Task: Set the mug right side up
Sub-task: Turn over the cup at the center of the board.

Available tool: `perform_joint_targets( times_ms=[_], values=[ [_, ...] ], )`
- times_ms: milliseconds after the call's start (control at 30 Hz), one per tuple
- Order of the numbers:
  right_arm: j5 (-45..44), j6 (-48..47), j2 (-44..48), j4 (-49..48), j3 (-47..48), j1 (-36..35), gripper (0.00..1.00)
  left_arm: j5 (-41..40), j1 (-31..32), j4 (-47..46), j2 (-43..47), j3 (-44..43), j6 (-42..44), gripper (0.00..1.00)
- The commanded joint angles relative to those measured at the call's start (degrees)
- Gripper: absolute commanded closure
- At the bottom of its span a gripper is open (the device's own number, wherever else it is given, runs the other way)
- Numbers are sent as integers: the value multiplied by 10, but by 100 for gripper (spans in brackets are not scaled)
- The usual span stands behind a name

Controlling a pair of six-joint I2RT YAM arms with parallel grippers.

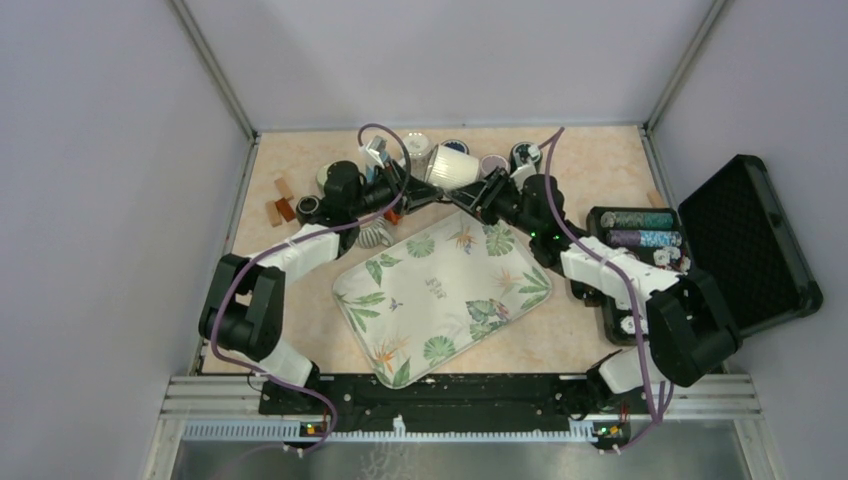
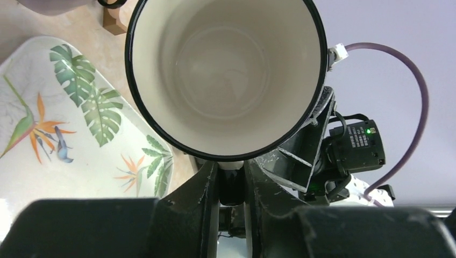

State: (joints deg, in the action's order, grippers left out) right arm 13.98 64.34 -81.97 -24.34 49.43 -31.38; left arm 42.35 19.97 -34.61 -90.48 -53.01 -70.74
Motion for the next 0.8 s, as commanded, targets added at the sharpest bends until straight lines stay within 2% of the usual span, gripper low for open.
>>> perform_joint_targets(
  times_ms=[0,167,400,767],
  values=[
    [-15,-17,38,-32,-1,-4,61,-5,2,11,36,-40,69,100],
    [-24,-32,55,5,-8,-5,57,-6,3,56,42,-43,109,100],
    [-49,-77,110,112,-10,-6,46,-8,6,82,45,-41,140,100],
    [-132,-156,208,263,10,-6,2,-19,24,122,41,-45,186,100]
  ],
)
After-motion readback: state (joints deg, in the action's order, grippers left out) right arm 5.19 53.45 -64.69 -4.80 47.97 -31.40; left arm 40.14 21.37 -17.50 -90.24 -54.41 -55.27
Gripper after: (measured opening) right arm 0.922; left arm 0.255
